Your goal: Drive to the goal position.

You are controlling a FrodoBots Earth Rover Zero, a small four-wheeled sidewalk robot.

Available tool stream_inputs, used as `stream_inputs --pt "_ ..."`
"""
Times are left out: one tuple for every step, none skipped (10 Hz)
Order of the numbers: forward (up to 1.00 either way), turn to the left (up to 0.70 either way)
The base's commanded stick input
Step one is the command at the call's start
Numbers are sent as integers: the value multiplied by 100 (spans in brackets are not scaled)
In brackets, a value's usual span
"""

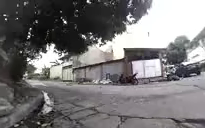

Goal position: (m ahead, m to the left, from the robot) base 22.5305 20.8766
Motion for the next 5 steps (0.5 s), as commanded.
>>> stream_inputs --pt "100 0" --pt "100 0" --pt "100 0" --pt "100 0" --pt "100 0"
